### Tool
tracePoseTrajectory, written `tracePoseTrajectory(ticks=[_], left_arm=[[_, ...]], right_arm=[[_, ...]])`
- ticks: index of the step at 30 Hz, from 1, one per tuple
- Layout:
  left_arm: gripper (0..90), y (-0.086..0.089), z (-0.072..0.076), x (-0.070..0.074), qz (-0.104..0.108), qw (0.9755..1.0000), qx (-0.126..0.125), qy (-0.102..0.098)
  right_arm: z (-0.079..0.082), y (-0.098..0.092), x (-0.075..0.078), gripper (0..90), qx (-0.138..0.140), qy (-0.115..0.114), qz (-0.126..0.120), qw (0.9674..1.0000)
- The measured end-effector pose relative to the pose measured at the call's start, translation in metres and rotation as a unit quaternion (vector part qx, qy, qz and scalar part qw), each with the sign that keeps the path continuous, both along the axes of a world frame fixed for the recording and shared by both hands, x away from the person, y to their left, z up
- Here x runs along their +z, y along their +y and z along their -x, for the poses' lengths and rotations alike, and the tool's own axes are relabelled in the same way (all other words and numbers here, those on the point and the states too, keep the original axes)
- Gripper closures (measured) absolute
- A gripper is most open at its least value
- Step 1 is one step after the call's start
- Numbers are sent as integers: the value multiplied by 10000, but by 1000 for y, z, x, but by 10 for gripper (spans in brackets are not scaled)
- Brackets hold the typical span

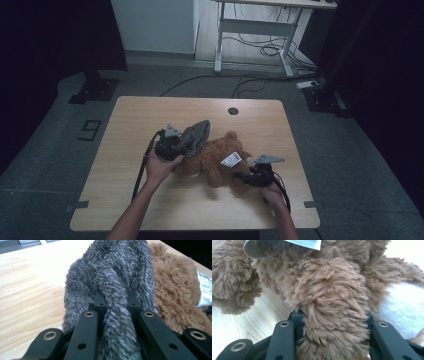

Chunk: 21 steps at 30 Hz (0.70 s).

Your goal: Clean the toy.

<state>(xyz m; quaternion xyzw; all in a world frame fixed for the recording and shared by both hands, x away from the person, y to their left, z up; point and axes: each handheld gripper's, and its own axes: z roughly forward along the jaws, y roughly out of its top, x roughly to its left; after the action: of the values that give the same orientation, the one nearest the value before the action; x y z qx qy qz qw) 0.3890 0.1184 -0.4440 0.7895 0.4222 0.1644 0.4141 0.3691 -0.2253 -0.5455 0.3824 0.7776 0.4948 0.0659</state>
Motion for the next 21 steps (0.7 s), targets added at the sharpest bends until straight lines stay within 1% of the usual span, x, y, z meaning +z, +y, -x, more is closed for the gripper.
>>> tracePoseTrajectory(ticks=[4,9,10,12,15,19,20,21], left_arm=[[768,2,9,-3,-46,10000,-53,-63],[770,3,24,-11,-48,9997,-166,-163],[770,4,27,-12,-16,9997,-182,-183],[770,6,32,-14,32,9996,-197,-218],[770,7,39,-17,33,9994,-203,-280],[771,10,47,-22,84,9992,-232,-311],[771,10,50,-23,100,9991,-246,-319],[771,10,52,-23,101,9991,-253,-327]], right_arm=[[1,0,1,538,-1,2,31,10000],[6,-3,3,448,35,-9,117,9999],[7,-5,4,425,48,-18,125,9999],[9,-10,6,390,50,-21,69,10000],[12,-16,10,347,47,-57,26,10000],[18,-19,18,304,118,-171,9,9998],[18,-21,20,294,118,-194,-24,9997],[19,-22,22,287,113,-222,-121,9996]])
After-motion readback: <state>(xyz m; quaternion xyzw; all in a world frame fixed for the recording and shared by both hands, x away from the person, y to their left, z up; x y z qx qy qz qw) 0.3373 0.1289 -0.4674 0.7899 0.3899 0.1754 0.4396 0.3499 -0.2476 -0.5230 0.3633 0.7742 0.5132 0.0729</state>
